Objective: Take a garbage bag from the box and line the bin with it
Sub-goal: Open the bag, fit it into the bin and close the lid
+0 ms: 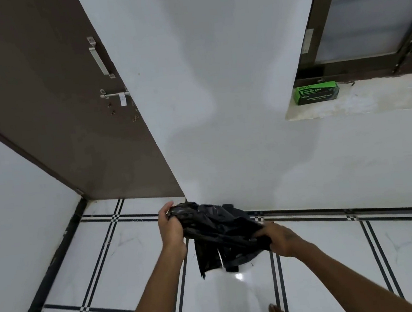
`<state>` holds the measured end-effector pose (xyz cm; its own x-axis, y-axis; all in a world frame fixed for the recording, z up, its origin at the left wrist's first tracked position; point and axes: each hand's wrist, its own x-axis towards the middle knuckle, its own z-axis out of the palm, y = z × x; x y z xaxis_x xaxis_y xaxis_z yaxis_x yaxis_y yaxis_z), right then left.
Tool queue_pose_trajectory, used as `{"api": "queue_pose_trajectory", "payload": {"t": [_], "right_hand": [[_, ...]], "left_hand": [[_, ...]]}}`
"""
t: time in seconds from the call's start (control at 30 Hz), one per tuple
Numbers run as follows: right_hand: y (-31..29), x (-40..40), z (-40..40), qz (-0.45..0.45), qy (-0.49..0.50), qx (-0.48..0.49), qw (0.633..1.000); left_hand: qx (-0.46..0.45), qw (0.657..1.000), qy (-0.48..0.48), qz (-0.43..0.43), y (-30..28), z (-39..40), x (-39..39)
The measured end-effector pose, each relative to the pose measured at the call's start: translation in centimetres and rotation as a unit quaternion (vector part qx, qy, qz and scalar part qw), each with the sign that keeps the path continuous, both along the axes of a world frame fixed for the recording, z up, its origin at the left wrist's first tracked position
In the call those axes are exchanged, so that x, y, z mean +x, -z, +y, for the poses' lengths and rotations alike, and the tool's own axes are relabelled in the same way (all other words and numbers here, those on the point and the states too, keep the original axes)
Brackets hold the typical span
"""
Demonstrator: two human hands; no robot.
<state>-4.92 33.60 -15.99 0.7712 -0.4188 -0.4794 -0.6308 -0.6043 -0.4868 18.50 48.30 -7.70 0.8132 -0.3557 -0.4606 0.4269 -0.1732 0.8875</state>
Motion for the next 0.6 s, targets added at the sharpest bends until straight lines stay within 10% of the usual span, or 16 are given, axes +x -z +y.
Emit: {"api": "queue_pose_trajectory", "payload": {"t": [0.07, 0.17, 0.4, 0.5, 0.53, 0.6], "right_hand": [[0.4, -0.2, 0.7, 0.087, -0.036, 0.081, 0.992], [0.5, -0.2, 1.0, 0.175, -0.014, 0.176, 0.969], [-3.3, 3.9, -0.6, -0.15, 0.341, -0.004, 0.928], [-7.1, 5.4, 0.0, -0.39, 0.478, 0.237, 0.75], [-7.8, 5.2, 0.5, -0.412, 0.477, 0.252, 0.734], [-7.1, 4.1, 1.3, -0.326, 0.427, 0.143, 0.831]], "left_hand": [[0.125, 0.975, 0.152, -0.1, 2.8, 1.8, 0.1], [0.351, 0.809, 0.436, -0.176, 6.1, 4.5, -0.1], [0.091, 0.98, 0.113, -0.139, 0.9, 0.5, 0.2], [0.001, 0.96, 0.125, -0.249, -1.7, 0.1, -0.1], [0.007, 0.945, 0.157, -0.288, -1.5, 0.7, -0.3], [0.094, 0.903, 0.252, -0.335, 0.6, 2.3, -0.5]]}}
